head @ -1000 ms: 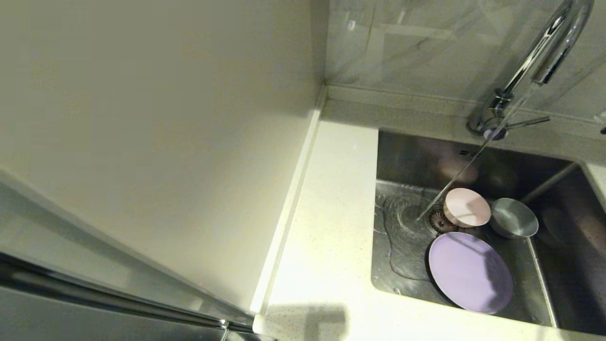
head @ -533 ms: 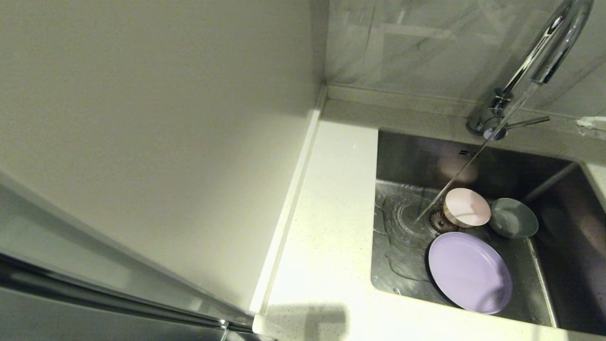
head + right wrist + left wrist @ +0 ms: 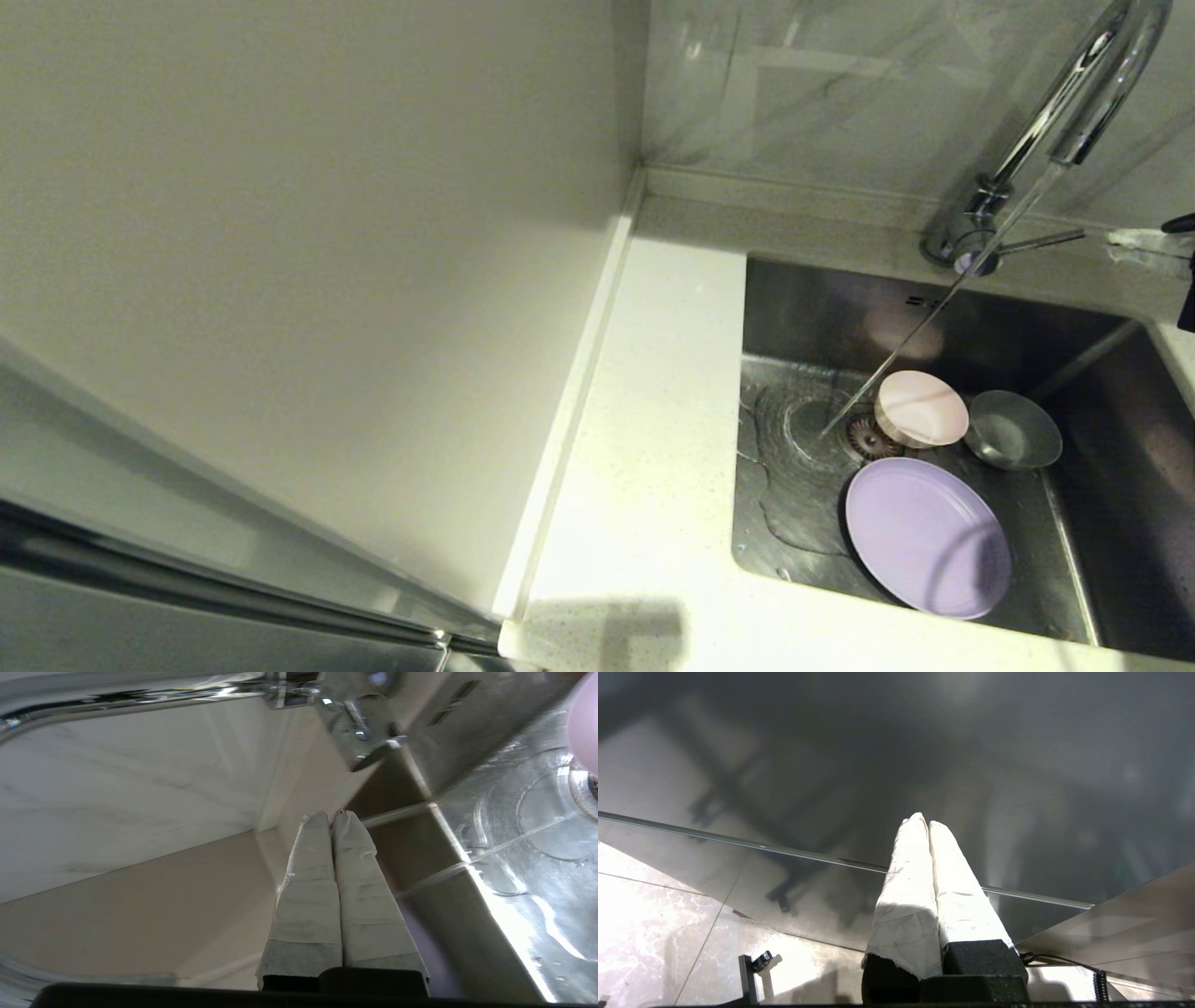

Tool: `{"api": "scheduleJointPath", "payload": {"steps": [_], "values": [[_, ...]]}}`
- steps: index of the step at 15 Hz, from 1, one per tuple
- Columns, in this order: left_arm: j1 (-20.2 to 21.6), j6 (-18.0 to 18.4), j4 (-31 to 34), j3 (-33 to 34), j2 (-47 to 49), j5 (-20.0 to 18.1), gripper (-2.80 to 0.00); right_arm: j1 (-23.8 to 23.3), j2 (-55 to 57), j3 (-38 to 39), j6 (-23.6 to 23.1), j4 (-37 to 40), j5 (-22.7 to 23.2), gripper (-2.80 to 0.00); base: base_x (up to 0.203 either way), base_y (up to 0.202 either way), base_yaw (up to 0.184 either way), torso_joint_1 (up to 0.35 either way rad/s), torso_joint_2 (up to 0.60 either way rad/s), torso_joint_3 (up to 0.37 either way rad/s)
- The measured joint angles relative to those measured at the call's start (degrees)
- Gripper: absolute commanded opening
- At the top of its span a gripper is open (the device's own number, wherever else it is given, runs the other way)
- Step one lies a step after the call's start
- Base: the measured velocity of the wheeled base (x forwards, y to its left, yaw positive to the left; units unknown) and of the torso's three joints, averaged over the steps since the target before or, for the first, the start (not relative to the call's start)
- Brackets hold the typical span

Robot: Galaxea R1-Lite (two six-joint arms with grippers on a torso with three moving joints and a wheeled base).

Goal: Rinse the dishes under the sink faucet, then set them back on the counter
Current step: Turn off the faucet

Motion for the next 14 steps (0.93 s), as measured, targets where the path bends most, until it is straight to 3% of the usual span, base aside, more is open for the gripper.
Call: {"api": "scheduleJointPath", "payload": {"steps": [14], "values": [[0.0, 0.0, 0.0, 0.0, 0.0, 0.0, -2.80, 0.1, 6.7, -3.6, -0.2, -3.1, 2.2, -2.80, 0.000, 0.000, 0.000, 0.000, 0.00, 0.000]]}}
